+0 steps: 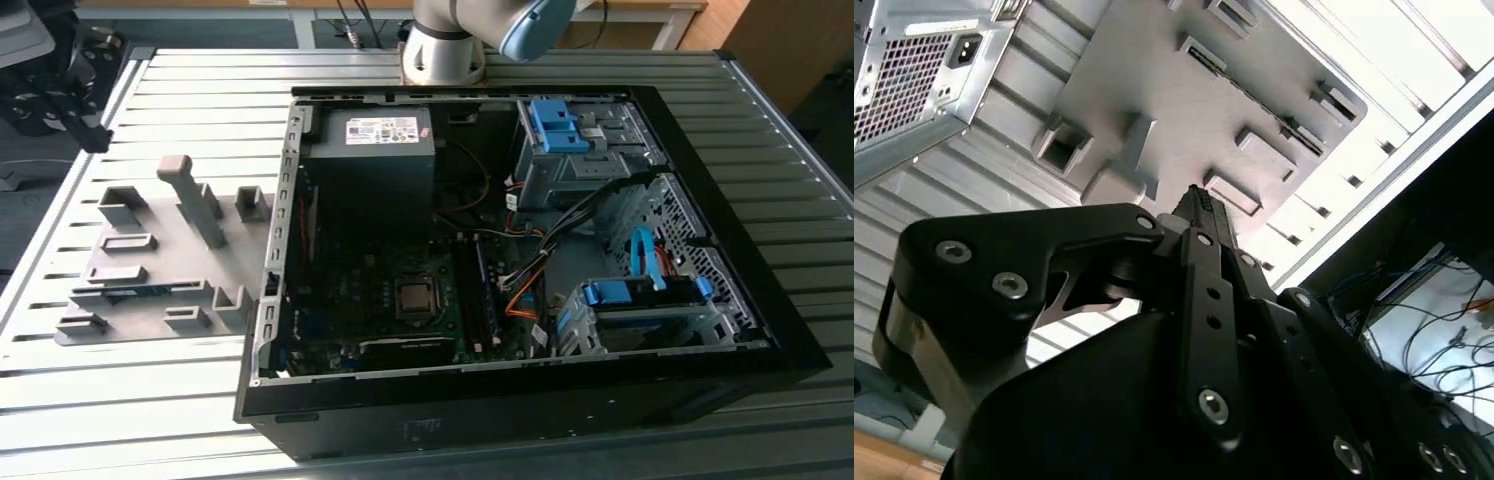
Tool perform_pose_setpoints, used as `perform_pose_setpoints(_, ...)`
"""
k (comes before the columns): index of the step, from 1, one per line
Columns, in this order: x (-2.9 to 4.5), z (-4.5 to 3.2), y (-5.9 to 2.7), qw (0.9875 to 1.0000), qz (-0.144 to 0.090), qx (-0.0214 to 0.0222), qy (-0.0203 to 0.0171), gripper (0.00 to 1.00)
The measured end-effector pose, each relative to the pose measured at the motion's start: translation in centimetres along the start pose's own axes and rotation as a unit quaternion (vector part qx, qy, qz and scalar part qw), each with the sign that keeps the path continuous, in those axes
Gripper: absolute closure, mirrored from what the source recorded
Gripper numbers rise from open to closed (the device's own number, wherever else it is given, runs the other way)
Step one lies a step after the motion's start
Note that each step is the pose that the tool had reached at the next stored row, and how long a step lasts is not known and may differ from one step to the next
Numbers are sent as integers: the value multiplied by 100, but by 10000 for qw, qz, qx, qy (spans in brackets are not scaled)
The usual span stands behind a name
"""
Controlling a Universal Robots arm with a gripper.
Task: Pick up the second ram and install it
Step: 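Pick up the second ram and move it above second insertion slot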
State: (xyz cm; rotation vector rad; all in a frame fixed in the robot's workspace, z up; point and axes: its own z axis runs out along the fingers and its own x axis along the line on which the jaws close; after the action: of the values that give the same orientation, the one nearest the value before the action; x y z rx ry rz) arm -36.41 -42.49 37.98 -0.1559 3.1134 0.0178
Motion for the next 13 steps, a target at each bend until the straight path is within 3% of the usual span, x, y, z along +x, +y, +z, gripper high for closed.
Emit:
perform_pose_setpoints(7,14,2,1,9988,-480,-12,5,89)
perform_pose_setpoints(13,25,5,1,9960,-897,-22,9,89)
